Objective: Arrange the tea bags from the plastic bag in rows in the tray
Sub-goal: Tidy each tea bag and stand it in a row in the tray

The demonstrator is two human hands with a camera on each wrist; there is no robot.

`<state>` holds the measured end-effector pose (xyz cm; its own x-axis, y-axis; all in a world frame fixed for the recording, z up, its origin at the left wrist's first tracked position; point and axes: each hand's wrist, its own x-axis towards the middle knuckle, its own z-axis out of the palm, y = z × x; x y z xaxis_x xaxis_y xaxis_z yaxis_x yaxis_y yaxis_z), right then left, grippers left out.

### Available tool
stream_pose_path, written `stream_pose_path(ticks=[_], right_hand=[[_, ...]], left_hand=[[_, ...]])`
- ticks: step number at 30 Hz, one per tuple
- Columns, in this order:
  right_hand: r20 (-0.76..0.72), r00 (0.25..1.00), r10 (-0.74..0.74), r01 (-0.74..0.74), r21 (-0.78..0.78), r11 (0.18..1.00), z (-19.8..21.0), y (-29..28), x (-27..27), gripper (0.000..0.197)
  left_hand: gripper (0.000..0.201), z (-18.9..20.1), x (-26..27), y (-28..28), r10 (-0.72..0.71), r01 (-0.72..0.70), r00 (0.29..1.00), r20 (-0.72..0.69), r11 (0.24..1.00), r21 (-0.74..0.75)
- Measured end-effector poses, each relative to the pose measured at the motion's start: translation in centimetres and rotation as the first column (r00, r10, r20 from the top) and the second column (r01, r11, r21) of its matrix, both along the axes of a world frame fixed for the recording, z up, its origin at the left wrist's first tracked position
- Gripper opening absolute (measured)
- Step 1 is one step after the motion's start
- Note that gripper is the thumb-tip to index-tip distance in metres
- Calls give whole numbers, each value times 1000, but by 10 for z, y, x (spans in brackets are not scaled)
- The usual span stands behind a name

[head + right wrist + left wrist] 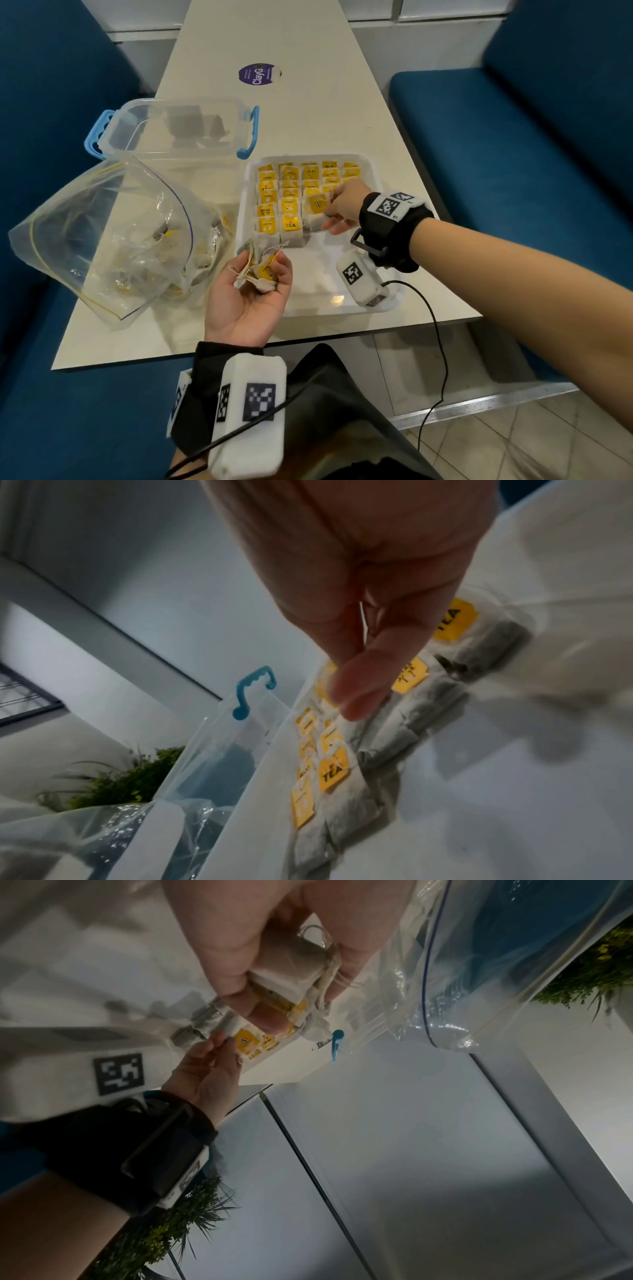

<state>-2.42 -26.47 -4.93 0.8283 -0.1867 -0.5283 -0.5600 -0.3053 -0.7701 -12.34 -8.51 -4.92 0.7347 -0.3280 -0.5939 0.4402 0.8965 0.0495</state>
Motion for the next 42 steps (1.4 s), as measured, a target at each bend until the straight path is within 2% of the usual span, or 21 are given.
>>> stream_pose_path(ticks=[2, 4, 7, 8, 12, 15, 21, 27, 33, 37, 42], right_hand=[[-48, 999, 25, -27, -37, 999, -2, -2, -1, 25], [-54, 992, 114, -121, -145, 982, -5, -4, -1, 22], [-115, 981, 155, -178, -227, 958, -10, 0, 2, 24], [-140, 980, 143, -173, -226, 959, -10, 2, 3, 25], [-149, 983, 109, -136, -179, 974, -14, 1, 7, 23], [-163, 981, 110, -137, -164, 977, -17, 2, 7, 21], [-168, 986, 17, -35, -102, 994, -21, 2, 8, 21], [-135, 985, 104, -125, -154, 980, -30, -1, 13, 21], [-91, 975, 204, -222, -294, 930, -33, -3, 13, 24], [-76, 973, 216, -228, -209, 951, -32, -11, 13, 16], [-94, 961, 259, -273, -185, 944, -30, -13, 14, 15]], left_hand=[[31, -1, 0, 1, -3, 3, 1000, 5, 1000, 1], [33, -2, 0, 1, -6, 6, 1000, 8, 1000, -2], [45, 0, 0, 0, -10, 10, 1000, 21, 1000, -7], [47, 0, -1, 0, -13, 13, 1000, 19, 1000, -9], [31, 1, -1, -1, -22, 22, 1000, 9, 1000, 3], [32, 1, -1, -2, -23, 23, 1000, 4, 1000, 8], [37, 1, 1, -2, -15, 15, 1000, 4, 1000, -1], [44, 2, 2, -3, -5, 6, 1000, 9, 1000, -10], [46, 2, 4, -6, -12, 12, 1000, 6, 1000, 2], [39, 2, 5, -8, -15, 15, 1000, 3, 1000, 10], [37, 3, 5, -10, -11, 11, 1000, 2, 1000, 14]])
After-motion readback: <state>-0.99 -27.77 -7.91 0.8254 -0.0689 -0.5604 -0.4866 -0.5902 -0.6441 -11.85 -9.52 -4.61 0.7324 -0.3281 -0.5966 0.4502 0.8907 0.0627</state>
